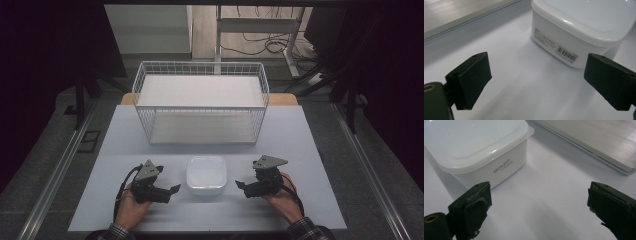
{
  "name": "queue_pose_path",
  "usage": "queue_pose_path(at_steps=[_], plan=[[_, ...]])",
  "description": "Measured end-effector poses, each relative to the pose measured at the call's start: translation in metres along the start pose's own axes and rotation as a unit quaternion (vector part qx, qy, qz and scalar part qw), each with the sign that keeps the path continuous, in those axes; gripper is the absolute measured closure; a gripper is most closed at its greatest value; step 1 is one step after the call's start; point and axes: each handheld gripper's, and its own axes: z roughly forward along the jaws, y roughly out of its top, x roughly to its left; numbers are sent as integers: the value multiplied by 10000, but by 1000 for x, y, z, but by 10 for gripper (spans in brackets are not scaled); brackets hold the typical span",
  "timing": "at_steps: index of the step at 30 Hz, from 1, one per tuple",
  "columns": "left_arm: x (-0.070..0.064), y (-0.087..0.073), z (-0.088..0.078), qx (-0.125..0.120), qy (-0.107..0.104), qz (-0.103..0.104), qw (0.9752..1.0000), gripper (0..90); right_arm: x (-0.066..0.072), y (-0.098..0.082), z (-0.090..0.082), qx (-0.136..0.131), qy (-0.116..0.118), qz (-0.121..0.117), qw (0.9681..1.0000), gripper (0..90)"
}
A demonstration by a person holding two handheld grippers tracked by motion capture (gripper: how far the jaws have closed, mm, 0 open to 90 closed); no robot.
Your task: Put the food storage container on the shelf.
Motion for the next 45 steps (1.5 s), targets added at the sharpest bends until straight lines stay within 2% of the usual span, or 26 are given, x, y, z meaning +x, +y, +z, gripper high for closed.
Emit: queue_pose_path(at_steps=[5,10,13,15,18,21,22,23,26,30,35,38,40,41,42,43,44,45], plan=[[-1,5,-4,-150,-69,-14,9999,61,2,4,0,-157,118,8,9998,34],[-3,14,-5,-226,-200,-124,9995,55,3,8,0,-260,203,64,9994,33],[-5,19,-2,-236,-115,-179,9995,18,3,13,0,-234,278,167,9992,33],[-5,24,1,-266,-182,-236,9992,12,4,16,1,-271,326,242,9988,33],[-6,31,5,-314,-352,-312,9984,10,7,21,2,-275,223,267,9990,1],[-10,38,10,-272,-449,-249,9983,9,11,25,5,-267,180,307,9990,0],[-10,38,10,-272,-449,-249,9983,9,11,26,6,-261,240,346,9988,0],[-12,41,15,-196,-488,-156,9985,8,12,27,8,-253,352,395,9983,0],[-15,45,21,-113,-513,-75,9986,7,14,30,11,-257,400,380,9981,0],[-13,50,29,-32,-527,-37,9986,9,16,36,16,-208,415,394,9981,7],[-10,57,42,135,-586,-13,9982,7,17,43,27,-45,559,344,9978,27],[-10,56,48,226,-626,-7,9978,0,16,44,33,16,680,414,9968,29],[-9,53,49,190,-760,-140,9968,8,17,43,39,97,780,453,9959,28],[-9,52,48,183,-809,-185,9964,13,16,42,41,83,866,505,9949,37],[-9,50,47,156,-897,-236,9956,49,15,41,41,99,1014,651,9927,86],[-9,49,46,145,-998,-294,9945,77,15,40,41,102,1078,693,9917,103],[-9,49,46,145,-998,-294,9945,117,15,40,41,102,1078,693,9917,103],[-11,46,43,140,-1098,-386,9931,122,14,38,39,131,1255,851,9884,161]])
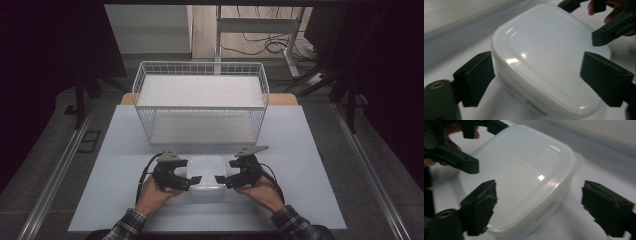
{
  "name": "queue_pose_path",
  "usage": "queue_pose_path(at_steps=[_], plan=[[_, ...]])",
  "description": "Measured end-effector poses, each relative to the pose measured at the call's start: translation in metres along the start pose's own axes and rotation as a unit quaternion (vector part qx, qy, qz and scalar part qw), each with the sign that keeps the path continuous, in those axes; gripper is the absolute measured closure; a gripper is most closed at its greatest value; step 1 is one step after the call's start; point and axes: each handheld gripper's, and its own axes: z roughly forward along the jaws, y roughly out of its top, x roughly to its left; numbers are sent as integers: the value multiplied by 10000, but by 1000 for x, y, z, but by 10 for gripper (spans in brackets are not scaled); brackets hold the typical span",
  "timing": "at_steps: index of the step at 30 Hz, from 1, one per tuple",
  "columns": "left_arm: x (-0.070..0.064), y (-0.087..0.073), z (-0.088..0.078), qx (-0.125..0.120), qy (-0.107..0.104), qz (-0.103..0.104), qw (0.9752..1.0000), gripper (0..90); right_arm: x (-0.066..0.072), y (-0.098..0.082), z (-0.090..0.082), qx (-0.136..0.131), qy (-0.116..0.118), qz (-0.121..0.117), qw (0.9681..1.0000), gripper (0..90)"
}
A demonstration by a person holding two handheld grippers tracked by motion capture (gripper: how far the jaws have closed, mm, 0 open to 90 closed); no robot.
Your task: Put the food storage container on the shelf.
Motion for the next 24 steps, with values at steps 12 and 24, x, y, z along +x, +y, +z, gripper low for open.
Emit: queue_pose_path(at_steps=[12,24], plan=[[-21,-12,-27,-1,221,-405,9989,495,17,-12,-25,-39,36,419,9991,585],[-20,-13,-32,-404,626,-668,9950,776,27,-10,-30,-430,-545,421,9967,788]])
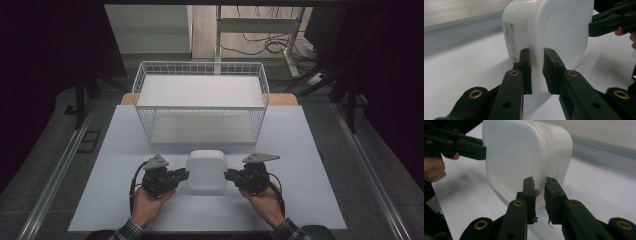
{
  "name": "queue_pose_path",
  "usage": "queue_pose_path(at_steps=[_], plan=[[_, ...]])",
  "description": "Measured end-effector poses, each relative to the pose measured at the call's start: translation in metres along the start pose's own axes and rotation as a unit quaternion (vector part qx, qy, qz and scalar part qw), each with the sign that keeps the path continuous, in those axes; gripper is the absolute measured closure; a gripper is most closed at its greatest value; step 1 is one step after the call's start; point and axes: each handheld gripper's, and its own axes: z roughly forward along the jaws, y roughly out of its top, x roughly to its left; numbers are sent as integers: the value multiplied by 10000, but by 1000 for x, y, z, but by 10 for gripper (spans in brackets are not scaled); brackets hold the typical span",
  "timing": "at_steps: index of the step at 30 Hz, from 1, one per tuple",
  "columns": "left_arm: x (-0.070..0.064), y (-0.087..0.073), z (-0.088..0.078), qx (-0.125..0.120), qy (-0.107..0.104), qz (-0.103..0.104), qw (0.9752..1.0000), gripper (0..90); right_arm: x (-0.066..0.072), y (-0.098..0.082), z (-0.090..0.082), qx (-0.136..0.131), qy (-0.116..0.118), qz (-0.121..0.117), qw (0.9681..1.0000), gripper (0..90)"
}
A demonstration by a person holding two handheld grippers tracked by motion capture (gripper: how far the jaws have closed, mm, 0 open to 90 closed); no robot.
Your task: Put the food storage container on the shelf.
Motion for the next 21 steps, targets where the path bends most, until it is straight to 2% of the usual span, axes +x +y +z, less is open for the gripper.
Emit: queue_pose_path(at_steps=[5,13,17,21], plan=[[-1,4,-2,-141,46,-35,9999,779,0,3,-2,-230,-42,-35,9997,788],[0,12,-3,-197,135,26,9997,779,-3,9,0,-279,-57,-72,9996,785],[4,22,-3,-272,178,102,9994,780,-7,18,4,-364,-109,-125,9992,781],[10,28,-1,-296,219,80,9993,782,-12,25,10,-375,-133,-134,9991,779]])
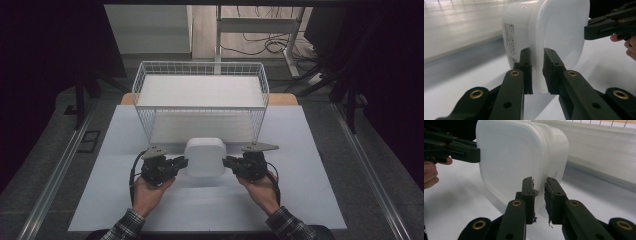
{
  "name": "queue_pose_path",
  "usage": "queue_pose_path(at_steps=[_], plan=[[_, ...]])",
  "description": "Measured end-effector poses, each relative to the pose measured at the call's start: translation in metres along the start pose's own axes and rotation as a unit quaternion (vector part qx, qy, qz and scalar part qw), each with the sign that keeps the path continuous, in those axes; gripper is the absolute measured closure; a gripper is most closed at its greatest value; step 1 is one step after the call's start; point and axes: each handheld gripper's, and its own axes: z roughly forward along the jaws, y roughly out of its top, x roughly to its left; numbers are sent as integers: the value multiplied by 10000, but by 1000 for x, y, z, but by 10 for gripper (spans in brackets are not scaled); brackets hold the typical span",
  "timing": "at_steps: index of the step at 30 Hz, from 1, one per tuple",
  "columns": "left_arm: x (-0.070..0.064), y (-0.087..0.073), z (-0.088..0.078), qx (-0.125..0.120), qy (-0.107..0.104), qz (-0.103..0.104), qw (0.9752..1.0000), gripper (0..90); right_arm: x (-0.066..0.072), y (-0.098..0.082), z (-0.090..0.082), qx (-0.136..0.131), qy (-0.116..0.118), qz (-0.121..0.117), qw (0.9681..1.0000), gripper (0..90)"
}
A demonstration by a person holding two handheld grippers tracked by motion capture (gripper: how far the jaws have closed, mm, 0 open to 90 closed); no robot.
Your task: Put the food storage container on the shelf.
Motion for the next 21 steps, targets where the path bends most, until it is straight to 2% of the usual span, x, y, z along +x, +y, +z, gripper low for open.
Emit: queue_pose_path(at_steps=[5,11,21], plan=[[6,7,3,-72,9,-7,10000,784,-6,10,8,-52,-70,13,10000,775],[20,22,11,-185,8,59,9998,784,-13,23,16,-132,-174,-28,9998,773],[42,37,33,-83,67,-80,9999,783,-32,39,37,-91,-399,8,9992,768]])
